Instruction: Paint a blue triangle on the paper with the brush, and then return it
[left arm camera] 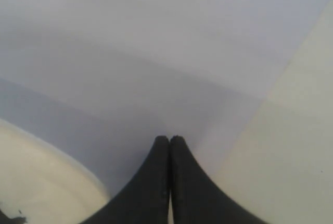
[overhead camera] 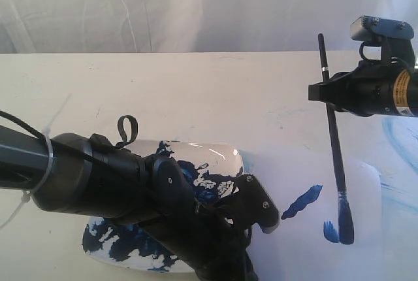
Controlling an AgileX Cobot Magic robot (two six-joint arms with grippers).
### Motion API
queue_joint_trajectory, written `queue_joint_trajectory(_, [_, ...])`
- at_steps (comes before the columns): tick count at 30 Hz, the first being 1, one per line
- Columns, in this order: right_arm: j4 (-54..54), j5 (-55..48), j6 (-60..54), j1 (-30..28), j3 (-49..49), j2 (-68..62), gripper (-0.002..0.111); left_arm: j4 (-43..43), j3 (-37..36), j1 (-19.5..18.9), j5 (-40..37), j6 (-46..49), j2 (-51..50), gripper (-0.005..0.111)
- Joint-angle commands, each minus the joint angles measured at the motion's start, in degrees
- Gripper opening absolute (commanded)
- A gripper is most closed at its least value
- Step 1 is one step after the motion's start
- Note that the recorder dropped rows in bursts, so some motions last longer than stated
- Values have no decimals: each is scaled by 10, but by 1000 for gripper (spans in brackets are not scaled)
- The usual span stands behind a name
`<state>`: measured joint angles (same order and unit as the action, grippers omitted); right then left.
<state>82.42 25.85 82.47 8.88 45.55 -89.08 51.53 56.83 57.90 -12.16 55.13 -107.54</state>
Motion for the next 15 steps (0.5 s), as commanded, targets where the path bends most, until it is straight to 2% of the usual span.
queue_joint_trajectory(1, [-18, 3, -19, -3, -2, -9, 0, -1, -8, 1, -9, 0, -4, 0])
queue_joint_trajectory(7, [-113, 8, -115, -3, -2, -12, 0, -1, -8, 1, -9, 0, -4, 0])
queue_joint_trajectory(15, [-119, 6, -118, -3, -2, -15, 0, -1, -8, 1, -9, 0, -4, 0])
